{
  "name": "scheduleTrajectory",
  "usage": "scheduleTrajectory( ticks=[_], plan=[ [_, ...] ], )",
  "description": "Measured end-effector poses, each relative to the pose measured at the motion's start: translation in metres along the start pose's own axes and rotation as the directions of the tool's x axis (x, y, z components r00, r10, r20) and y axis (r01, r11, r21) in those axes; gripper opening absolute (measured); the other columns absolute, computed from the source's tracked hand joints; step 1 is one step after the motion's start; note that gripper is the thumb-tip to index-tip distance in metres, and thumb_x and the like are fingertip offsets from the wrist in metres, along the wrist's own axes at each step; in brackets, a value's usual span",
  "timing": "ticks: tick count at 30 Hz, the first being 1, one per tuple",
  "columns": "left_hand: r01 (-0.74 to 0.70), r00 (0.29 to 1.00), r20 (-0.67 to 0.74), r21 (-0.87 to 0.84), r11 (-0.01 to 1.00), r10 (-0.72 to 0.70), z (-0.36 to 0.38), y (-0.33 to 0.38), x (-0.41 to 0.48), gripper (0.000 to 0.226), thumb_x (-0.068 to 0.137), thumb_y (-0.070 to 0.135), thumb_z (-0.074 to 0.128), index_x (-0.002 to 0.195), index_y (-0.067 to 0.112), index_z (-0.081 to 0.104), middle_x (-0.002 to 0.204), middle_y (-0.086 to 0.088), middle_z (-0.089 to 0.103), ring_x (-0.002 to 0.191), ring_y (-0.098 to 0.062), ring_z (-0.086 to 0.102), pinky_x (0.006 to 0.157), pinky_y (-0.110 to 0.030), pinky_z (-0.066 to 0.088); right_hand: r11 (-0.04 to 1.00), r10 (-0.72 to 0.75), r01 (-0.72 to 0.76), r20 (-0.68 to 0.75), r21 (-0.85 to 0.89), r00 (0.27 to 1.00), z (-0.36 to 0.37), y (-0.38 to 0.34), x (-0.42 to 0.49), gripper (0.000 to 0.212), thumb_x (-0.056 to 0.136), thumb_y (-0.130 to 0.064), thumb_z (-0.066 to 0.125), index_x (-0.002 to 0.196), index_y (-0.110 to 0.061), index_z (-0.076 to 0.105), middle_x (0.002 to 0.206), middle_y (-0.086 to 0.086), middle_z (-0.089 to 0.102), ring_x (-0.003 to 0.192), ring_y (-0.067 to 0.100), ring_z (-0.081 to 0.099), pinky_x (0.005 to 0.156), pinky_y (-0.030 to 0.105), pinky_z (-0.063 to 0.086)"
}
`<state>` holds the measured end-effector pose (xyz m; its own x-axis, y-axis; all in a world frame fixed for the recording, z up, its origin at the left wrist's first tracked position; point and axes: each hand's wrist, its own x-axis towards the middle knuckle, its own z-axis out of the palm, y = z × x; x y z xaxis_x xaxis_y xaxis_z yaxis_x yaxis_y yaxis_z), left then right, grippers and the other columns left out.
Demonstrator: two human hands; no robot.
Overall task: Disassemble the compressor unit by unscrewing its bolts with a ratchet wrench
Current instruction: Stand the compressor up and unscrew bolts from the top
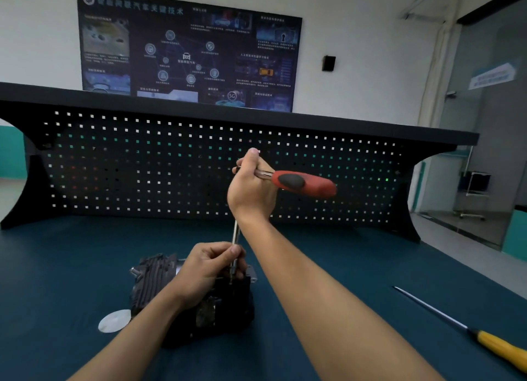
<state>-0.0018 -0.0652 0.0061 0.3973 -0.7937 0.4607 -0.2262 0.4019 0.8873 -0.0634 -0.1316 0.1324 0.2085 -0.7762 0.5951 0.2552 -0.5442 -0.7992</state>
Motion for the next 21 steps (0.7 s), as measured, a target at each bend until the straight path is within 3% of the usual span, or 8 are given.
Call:
scheduleTrajectory(
  ticks=[2, 6, 8, 11, 13, 16, 21],
  plan=[
    [-0.027, 0.999, -0.032, 0.016, 1.0, 0.027, 0.0, 0.001, -0.002, 0.036, 0.094, 0.026, 0.059, 0.092, -0.009, 0.068, 0.085, -0.028, 0.068, 0.071, -0.032, 0.062, 0.071, -0.044, 0.05, 0.997, -0.022, 0.025, 0.042, -0.072, 0.999, 0.002, -0.002, -0.002, 0.054, 0.101, -0.058, 0.025, 0.078, -0.024, 0.059, 0.066, -0.008, 0.063, 0.065, 0.01, 0.061, 0.061, 0.03, 0.046],
    [-0.067, 0.994, -0.083, 0.053, 0.996, 0.071, 0.001, 0.001, -0.005, 0.034, 0.089, 0.032, 0.063, 0.095, 0.0, 0.075, 0.092, -0.025, 0.072, 0.081, -0.046, 0.067, 0.076, -0.053, 0.054, 0.984, -0.039, 0.045, 0.041, -0.174, 0.998, 0.006, -0.009, -0.005, 0.05, 0.104, -0.053, 0.03, 0.065, -0.029, 0.051, 0.056, -0.013, 0.052, 0.051, -0.001, 0.05, 0.052, 0.02, 0.03],
    [-0.061, 0.991, -0.116, 0.046, 0.997, 0.066, 0.0, -0.001, -0.005, 0.037, 0.084, 0.037, 0.067, 0.092, 0.002, 0.076, 0.092, -0.024, 0.073, 0.085, -0.046, 0.067, 0.076, -0.051, 0.055, 0.995, 0.004, 0.001, 0.05, -0.096, 0.999, 0.012, -0.011, -0.007, 0.053, 0.104, -0.054, 0.031, 0.066, -0.025, 0.055, 0.061, -0.01, 0.059, 0.055, 0.002, 0.056, 0.054, 0.024, 0.04],
    [-0.016, 0.995, -0.096, -0.022, 1.0, 0.014, 0.0, -0.002, -0.002, 0.048, 0.082, 0.044, 0.07, 0.09, -0.004, 0.071, 0.09, -0.029, 0.07, 0.077, -0.037, 0.066, 0.069, -0.04, 0.055, 0.966, 0.114, -0.148, 0.166, 0.21, 0.98, 0.02, -0.014, -0.01, 0.054, 0.104, -0.052, 0.035, 0.07, -0.018, 0.06, 0.071, 0.0, 0.066, 0.061, 0.019, 0.063, 0.062, 0.034, 0.054],
    [0.029, 0.998, -0.046, -0.046, 0.999, -0.031, -0.001, -0.002, -0.001, 0.053, 0.086, 0.045, 0.07, 0.09, -0.008, 0.069, 0.092, -0.034, 0.067, 0.079, -0.036, 0.065, 0.071, -0.038, 0.055, 0.914, 0.115, -0.208, 0.27, 0.348, 0.956, 0.02, -0.016, -0.012, 0.054, 0.105, -0.049, 0.038, 0.073, -0.011, 0.059, 0.071, 0.005, 0.065, 0.044, 0.016, 0.057, 0.051, 0.022, 0.05],
    [0.066, 0.998, 0.021, -0.086, 0.994, -0.065, -0.002, -0.001, 0.0, 0.056, 0.084, 0.048, 0.066, 0.094, -0.007, 0.069, 0.098, -0.037, 0.065, 0.084, -0.038, 0.066, 0.077, -0.039, 0.054, 0.901, 0.101, -0.234, 0.349, 0.364, 0.932, 0.019, -0.016, -0.012, 0.057, 0.105, -0.05, 0.037, 0.077, -0.006, 0.059, 0.076, 0.009, 0.066, 0.036, 0.014, 0.052, 0.044, 0.013, 0.044],
    [0.063, 0.995, 0.078, -0.073, 0.995, -0.057, 0.0, 0.004, -0.002, 0.046, 0.089, 0.046, 0.062, 0.09, 0.002, 0.073, 0.085, -0.027, 0.069, 0.078, -0.034, 0.068, 0.075, -0.036, 0.054, 0.876, 0.15, -0.34, 0.477, 0.342, 0.866, 0.014, -0.015, -0.003, 0.062, 0.105, -0.057, 0.031, 0.075, -0.012, 0.062, 0.071, 0.003, 0.071, 0.04, 0.016, 0.055, 0.046, 0.021, 0.033]
  ],
)
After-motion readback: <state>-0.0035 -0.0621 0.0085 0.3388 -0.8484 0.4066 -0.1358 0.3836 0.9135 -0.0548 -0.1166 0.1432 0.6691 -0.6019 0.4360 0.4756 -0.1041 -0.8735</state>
